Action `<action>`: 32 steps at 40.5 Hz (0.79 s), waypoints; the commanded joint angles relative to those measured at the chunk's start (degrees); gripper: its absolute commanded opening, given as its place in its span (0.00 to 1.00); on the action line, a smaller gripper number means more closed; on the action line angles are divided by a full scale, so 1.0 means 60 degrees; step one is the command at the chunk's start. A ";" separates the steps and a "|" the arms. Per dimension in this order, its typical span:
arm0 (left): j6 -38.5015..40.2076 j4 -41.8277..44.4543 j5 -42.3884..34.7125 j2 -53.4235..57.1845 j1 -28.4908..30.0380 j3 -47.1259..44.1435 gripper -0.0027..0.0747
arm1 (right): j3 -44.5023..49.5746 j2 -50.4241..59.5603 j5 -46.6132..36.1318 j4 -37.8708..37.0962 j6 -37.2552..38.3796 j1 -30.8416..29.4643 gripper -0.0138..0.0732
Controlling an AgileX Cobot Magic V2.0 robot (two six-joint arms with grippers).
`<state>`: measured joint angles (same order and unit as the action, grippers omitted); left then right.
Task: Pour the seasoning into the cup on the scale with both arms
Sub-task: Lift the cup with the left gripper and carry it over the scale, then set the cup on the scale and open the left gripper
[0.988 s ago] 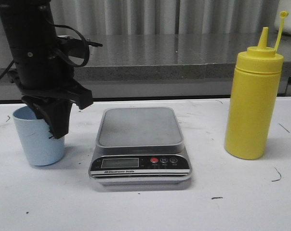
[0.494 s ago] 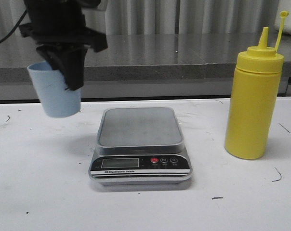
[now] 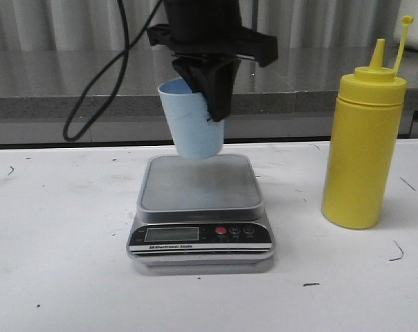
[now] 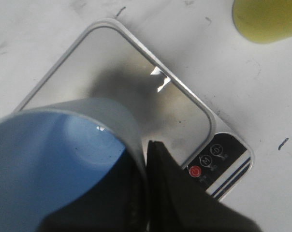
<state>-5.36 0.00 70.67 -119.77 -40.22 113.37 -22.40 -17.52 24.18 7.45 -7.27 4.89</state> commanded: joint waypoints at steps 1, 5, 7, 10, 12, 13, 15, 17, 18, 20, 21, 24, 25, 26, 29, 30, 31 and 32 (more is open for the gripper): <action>0.0043 -0.0070 0.0320 0.0365 -0.0113 0.0348 0.01 | -0.0323 -0.0164 -0.0696 0.0058 -0.0050 0.0011 0.87; 0.0043 -0.0070 0.0320 0.0268 -0.0136 0.0348 0.01 | -0.0323 -0.0164 -0.0696 0.0058 -0.0050 0.0011 0.87; 0.0043 -0.0070 0.0320 0.0253 -0.0136 0.0348 0.01 | -0.0323 -0.0164 -0.0696 0.0058 -0.0050 0.0011 0.87; 0.0060 -0.0070 0.0320 0.0245 -0.0136 0.0348 0.01 | -0.0323 -0.0164 -0.0696 0.0058 -0.0050 0.0011 0.87; 0.0060 -0.0070 0.0320 0.0227 -0.0136 0.0348 0.01 | -0.0323 -0.0164 -0.0696 0.0058 -0.0050 0.0011 0.87; 0.0060 -0.0070 0.0320 0.0208 -0.0136 0.0348 0.01 | -0.0323 -0.0164 -0.0696 0.0058 -0.0050 0.0011 0.87; 0.0060 0.0000 0.0320 0.0205 -0.0136 0.0307 0.01 | -0.0323 -0.0164 -0.0696 0.0058 -0.0050 0.0011 0.87; 0.0060 -0.0050 0.0320 0.0134 -0.0136 0.0257 0.01 | -0.0323 -0.0164 -0.0696 0.0058 -0.0050 0.0011 0.87; 0.0060 -0.0050 0.0320 0.0109 -0.0136 0.0237 0.01 | -0.0323 -0.0164 -0.0696 0.0058 -0.0050 0.0011 0.87; 0.0060 -0.0050 0.0320 0.0048 -0.0136 0.0218 0.01 | -0.0323 -0.0164 -0.0696 0.0058 -0.0050 0.0011 0.87; 0.0060 -0.0050 0.0320 0.0004 -0.0136 0.0218 0.01 | -0.0323 -0.0164 -0.0696 0.0058 -0.0050 0.0011 0.87; 0.0060 -0.0050 0.0320 -0.0017 -0.0136 0.0218 0.01 | -0.0323 -0.0164 -0.0696 0.0058 -0.0050 0.0011 0.87; 0.0060 -0.0050 0.0320 -0.0017 -0.0136 0.0218 0.01 | -0.0323 -0.0164 -0.0696 0.0058 -0.0050 0.0011 0.87; 0.0060 -0.0050 0.0320 -0.0017 -0.0136 0.0218 0.01 | -0.0323 -0.0164 -0.0696 0.0058 -0.0050 0.0011 0.87; 0.0060 -0.0050 0.0320 -0.0017 -0.0136 0.0218 0.01 | -0.0323 -0.0164 -0.0696 0.0058 -0.0050 0.0011 0.87; 0.0060 -0.0050 0.0320 -0.0017 -0.0136 0.0218 0.01 | -0.0323 -0.0164 -0.0696 0.0058 -0.0050 0.0011 0.87; 0.0060 -0.0050 0.0320 -0.0017 -0.0136 0.0218 0.01 | -0.0323 -0.0164 -0.0696 0.0058 -0.0050 0.0011 0.87; 0.0060 -0.0050 0.0320 -0.0017 -0.0136 0.0218 0.02 | -0.0323 -0.0164 -0.0696 0.0058 -0.0050 0.0011 0.87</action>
<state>-5.36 0.00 71.10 -122.97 -40.68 113.40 -22.40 -17.52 24.28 7.45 -7.27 4.89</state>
